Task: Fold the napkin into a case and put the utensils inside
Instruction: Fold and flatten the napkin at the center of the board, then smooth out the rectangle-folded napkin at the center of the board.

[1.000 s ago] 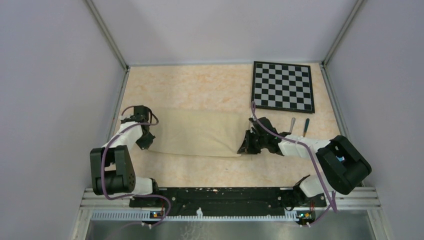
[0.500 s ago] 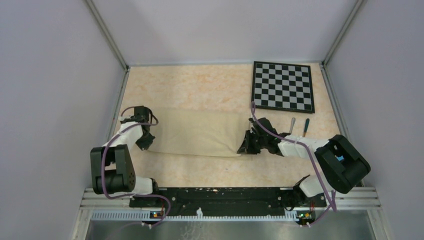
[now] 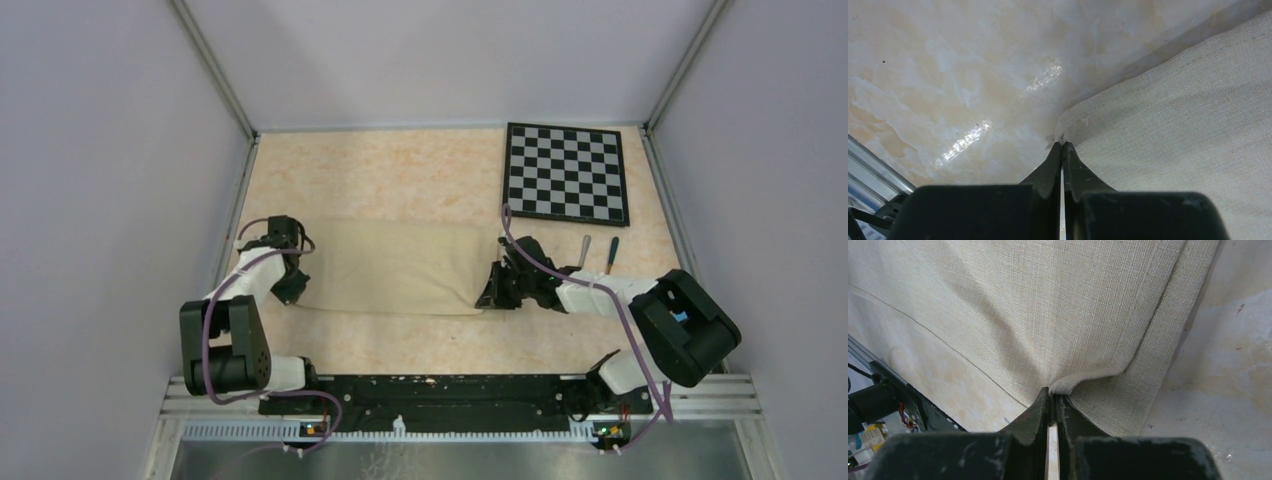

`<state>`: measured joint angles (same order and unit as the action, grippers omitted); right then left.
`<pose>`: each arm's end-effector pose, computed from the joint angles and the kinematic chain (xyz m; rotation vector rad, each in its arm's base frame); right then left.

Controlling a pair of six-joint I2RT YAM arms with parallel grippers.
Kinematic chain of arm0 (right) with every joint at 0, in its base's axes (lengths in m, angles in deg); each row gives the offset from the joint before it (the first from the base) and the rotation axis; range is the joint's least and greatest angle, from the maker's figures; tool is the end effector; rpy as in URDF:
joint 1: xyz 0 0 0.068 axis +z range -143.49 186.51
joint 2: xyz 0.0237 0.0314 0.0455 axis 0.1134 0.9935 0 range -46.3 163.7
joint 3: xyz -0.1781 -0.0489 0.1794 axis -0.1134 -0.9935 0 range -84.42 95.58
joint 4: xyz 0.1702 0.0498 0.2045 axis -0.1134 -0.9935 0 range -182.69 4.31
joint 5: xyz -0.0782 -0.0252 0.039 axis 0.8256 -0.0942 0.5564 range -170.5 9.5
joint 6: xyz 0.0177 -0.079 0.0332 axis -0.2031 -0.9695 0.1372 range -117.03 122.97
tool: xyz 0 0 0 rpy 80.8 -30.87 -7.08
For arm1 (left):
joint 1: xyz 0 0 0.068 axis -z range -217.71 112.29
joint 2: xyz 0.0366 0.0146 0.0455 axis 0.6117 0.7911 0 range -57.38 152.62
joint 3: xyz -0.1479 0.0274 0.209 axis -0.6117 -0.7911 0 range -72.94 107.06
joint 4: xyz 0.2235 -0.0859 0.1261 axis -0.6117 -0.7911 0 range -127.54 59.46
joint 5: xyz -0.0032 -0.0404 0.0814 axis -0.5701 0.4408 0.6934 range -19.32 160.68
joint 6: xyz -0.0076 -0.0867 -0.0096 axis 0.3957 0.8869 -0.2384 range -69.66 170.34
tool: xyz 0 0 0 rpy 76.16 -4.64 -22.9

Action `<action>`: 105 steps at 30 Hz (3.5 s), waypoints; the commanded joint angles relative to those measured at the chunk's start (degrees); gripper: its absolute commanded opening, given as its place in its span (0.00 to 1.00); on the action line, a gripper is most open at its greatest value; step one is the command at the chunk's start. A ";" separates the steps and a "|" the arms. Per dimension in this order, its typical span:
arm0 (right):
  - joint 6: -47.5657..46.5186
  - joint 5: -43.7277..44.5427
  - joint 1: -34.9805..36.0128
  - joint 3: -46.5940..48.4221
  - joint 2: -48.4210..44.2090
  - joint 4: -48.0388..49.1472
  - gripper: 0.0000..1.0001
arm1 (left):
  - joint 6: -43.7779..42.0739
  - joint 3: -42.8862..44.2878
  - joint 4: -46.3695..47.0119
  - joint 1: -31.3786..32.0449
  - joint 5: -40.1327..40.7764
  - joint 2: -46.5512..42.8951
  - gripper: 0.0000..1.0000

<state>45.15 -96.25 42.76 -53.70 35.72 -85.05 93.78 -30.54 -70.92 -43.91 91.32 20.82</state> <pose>0.2181 0.1860 0.0828 0.0061 2.6437 0.8797 0.2416 0.0537 0.1136 -1.2212 2.4944 0.3717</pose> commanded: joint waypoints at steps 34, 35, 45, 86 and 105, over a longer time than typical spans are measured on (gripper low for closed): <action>1.25 2.21 2.72 0.50 -8.25 -7.19 0.08 | -0.75 -3.52 6.43 -1.15 -9.48 0.01 0.37; 1.61 2.21 2.73 0.22 -8.68 -7.31 0.08 | -0.46 -3.97 6.68 -1.14 -9.15 -0.25 0.37; 3.37 3.09 2.90 -1.16 -10.36 -8.97 0.10 | -0.45 -4.60 6.54 -1.45 -7.62 0.01 0.36; -0.22 -6.17 -4.79 -6.86 -11.58 -3.72 0.41 | -13.86 5.65 0.87 -1.26 -28.51 -14.47 0.62; -0.18 -5.70 -4.83 -2.87 -17.79 -12.64 0.00 | -16.19 5.94 0.86 -1.22 -26.80 -15.85 0.65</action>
<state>46.02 -102.17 38.22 -60.58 23.10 -91.71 78.66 -26.00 -70.64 -44.89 62.49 6.08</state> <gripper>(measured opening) 0.007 0.642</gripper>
